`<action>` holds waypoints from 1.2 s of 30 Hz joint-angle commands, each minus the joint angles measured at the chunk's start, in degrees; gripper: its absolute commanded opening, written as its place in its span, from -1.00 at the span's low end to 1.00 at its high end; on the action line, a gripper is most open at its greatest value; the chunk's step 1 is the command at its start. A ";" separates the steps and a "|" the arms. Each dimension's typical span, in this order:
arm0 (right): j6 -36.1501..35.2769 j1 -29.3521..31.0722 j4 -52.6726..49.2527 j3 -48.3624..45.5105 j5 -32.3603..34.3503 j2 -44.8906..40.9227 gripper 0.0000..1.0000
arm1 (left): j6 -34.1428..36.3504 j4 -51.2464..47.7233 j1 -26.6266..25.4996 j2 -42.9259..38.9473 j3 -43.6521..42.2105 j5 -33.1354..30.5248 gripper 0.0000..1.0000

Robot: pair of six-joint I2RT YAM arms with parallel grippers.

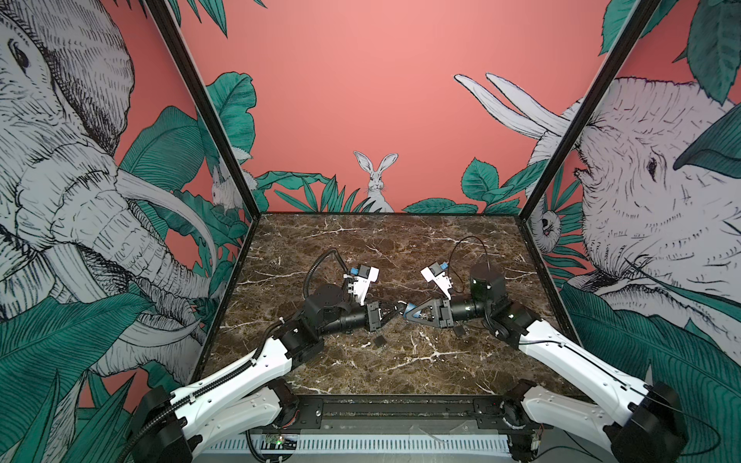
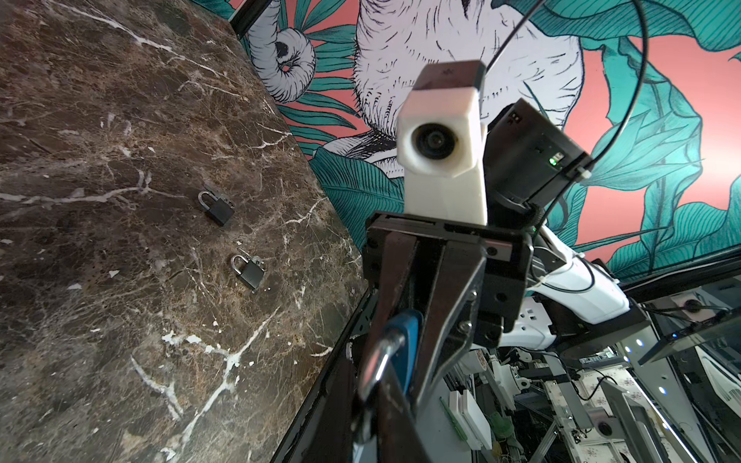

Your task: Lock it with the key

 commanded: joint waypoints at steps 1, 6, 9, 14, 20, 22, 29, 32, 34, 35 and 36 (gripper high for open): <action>1.29 0.00 4.17 0.09 4.42 0.59 -1.00 | 1.92 2.79 -1.57 -0.68 1.30 6.77 -1.00; 1.31 0.02 4.18 -0.65 5.59 0.34 -0.55 | 2.49 1.16 -1.44 -1.52 0.51 2.24 -1.00; 1.25 -0.10 4.59 -1.39 6.19 -0.43 -0.25 | 3.65 -1.81 -0.89 -3.20 0.08 -1.59 -1.00; 1.21 -1.30 4.05 -2.28 6.79 -2.05 -0.16 | 4.16 -3.07 0.69 -6.22 -0.84 -4.12 -1.00; 1.29 -1.69 3.62 -2.35 6.08 -2.57 -0.16 | 4.43 -4.02 1.24 -6.52 -0.37 -4.03 -1.00; 1.54 -1.69 3.74 -2.62 5.72 -2.29 -0.18 | 4.49 -3.89 1.41 -6.44 -0.33 -4.01 -1.00; 2.41 -1.61 4.22 -3.10 4.07 -2.39 -0.29 | 4.34 -3.94 1.92 -6.44 -0.36 -5.63 -1.00; 2.66 -1.61 4.22 -3.58 3.72 -2.66 -0.29 | 3.43 -2.78 2.02 -6.44 -0.80 -6.35 -1.00; 2.78 -1.60 4.28 -3.95 3.59 -2.74 -0.29 | 2.97 -2.17 2.08 -6.45 -1.11 -6.77 -1.00; 2.86 -1.60 4.47 -4.17 3.49 -2.75 -0.29 | 2.71 -1.91 2.08 -6.53 -1.19 -7.08 -1.00; 3.16 -1.53 4.93 -4.29 3.40 -2.75 -0.29 | 2.47 -1.81 2.17 -6.53 -1.33 -7.41 -1.00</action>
